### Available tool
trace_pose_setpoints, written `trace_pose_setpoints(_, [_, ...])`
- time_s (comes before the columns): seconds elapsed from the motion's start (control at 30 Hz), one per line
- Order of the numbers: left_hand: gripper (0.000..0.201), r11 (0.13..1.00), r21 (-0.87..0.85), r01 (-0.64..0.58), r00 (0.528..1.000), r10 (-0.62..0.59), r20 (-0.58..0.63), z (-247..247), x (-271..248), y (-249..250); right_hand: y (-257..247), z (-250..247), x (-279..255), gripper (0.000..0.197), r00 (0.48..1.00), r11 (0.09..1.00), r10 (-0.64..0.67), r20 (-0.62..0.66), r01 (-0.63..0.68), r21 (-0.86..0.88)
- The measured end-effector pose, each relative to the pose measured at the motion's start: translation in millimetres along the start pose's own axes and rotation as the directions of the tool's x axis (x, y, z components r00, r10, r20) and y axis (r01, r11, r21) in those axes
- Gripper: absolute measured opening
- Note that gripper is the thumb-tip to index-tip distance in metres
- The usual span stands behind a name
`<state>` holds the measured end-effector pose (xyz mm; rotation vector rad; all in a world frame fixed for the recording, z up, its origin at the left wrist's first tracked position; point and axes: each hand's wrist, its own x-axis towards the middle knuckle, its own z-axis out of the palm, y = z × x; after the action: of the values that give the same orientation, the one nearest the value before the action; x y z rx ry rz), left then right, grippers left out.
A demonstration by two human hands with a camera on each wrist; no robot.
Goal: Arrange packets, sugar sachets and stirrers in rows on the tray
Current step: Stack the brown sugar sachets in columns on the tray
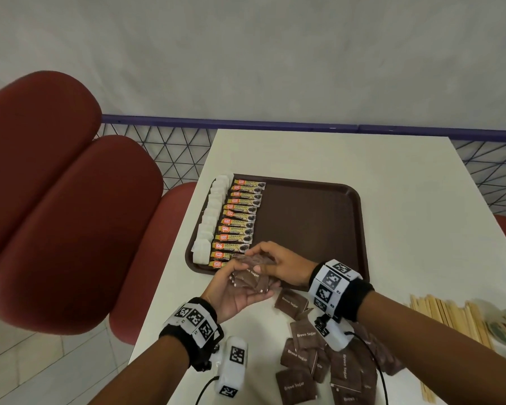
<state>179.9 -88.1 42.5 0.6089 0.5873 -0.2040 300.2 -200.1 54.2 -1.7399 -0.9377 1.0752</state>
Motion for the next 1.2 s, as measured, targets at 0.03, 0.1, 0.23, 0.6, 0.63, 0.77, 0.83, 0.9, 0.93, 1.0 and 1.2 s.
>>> trace_pose_setpoints(0.03, [0.041,1.000,-0.007,-0.008,1.000,0.008,-0.004,1.8,0.8,1.8,-0.2,-1.1,0.9,0.036,1.000,1.000,-0.018,-0.014,0.018,0.006])
trace_pose_setpoints(0.1, [0.033,0.999,-0.018,-0.035,0.999,0.035,-0.014,6.7,2.7,5.1,0.2,-1.3,2.5,0.035,0.997,0.999,-0.047,-0.062,0.048,0.004])
trace_pose_setpoints(0.23, [0.030,0.995,-0.039,-0.092,0.995,0.090,-0.044,12.0,4.6,3.7,4.7,1.5,1.8,0.038,0.991,0.987,-0.085,-0.105,0.098,0.129])
trace_pose_setpoints(0.6, [0.053,0.985,-0.050,-0.167,0.978,0.159,-0.133,9.3,7.7,9.7,13.7,-8.4,-5.7,0.034,0.962,0.969,-0.021,-0.273,0.087,0.231])
trace_pose_setpoints(0.63, [0.056,0.985,-0.038,-0.171,0.977,0.165,-0.137,7.9,7.5,10.4,13.5,-8.9,-7.0,0.035,0.971,0.976,0.000,-0.240,0.052,0.210])
trace_pose_setpoints(0.77, [0.053,0.986,-0.012,-0.164,0.979,0.162,-0.122,7.0,6.5,11.2,15.5,-8.0,-4.1,0.035,0.983,0.976,0.048,-0.175,-0.009,0.220])
trace_pose_setpoints(0.83, [0.053,0.986,-0.009,-0.169,0.979,0.166,-0.122,5.5,7.5,12.8,15.3,-8.9,0.7,0.035,0.981,0.959,0.061,-0.186,-0.006,0.283])
trace_pose_setpoints(0.9, [0.052,0.985,-0.012,-0.171,0.979,0.168,-0.119,2.8,9.3,14.8,14.2,-12.0,3.8,0.036,0.977,0.943,0.081,-0.195,-0.012,0.331])
trace_pose_setpoints(0.93, [0.051,0.985,-0.013,-0.172,0.979,0.170,-0.116,1.1,10.4,16.2,14.0,-14.7,6.1,0.036,0.976,0.937,0.095,-0.195,-0.022,0.349])
trace_pose_setpoints(1.0, [0.050,0.985,-0.014,-0.175,0.979,0.172,-0.110,-2.1,13.4,19.4,12.9,-20.5,10.7,0.035,0.975,0.931,0.113,-0.193,-0.036,0.364])
trace_pose_setpoints(1.2, [0.037,0.978,-0.031,-0.207,0.970,0.202,-0.133,-7.6,27.3,33.9,14.5,-45.2,25.5,0.026,0.926,0.955,0.168,-0.339,-0.069,0.287])
